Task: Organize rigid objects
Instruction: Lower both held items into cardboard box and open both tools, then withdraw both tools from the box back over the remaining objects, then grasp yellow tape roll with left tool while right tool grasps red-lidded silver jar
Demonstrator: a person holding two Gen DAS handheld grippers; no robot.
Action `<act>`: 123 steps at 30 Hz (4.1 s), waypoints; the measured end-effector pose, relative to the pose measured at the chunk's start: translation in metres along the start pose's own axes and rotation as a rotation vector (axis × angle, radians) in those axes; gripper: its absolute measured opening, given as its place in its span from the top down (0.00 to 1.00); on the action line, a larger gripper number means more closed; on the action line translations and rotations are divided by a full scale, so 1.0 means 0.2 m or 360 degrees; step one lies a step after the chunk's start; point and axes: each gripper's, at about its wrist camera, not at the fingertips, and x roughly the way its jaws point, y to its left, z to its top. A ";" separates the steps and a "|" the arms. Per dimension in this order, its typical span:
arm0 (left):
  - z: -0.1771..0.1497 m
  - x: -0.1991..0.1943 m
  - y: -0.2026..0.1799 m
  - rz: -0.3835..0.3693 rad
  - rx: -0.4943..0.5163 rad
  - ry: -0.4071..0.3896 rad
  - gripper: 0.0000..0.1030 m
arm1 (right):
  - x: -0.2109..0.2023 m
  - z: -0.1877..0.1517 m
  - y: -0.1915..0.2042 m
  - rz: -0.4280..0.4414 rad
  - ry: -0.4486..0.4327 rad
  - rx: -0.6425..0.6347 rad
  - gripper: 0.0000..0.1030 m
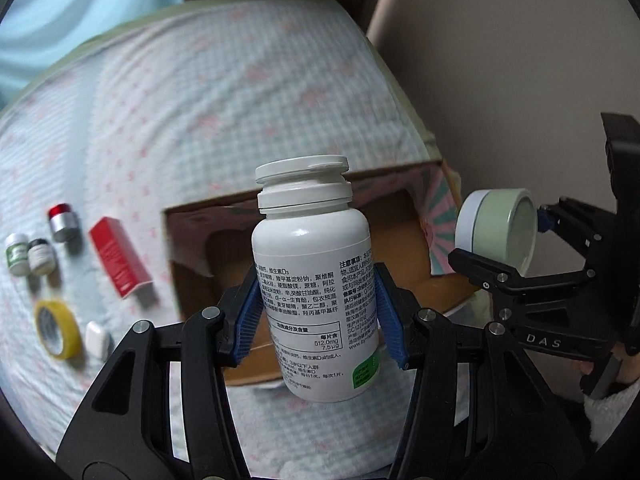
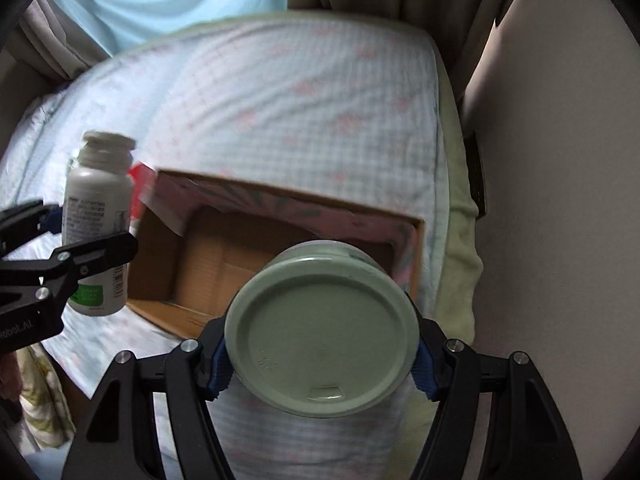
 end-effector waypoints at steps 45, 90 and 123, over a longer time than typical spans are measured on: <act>0.00 0.14 -0.03 0.0217 0.0421 0.0236 0.00 | 0.18 -0.14 0.06 -0.0150 0.0150 -0.0299 0.00; -1.04 -0.95 1.77 0.0272 -0.0087 -0.0139 0.00 | -0.36 0.45 1.71 0.0154 -0.0169 0.0018 0.00; -1.01 0.17 2.12 0.0193 0.0049 -0.0291 0.00 | 0.88 1.03 2.02 0.0179 0.0208 -0.0111 0.00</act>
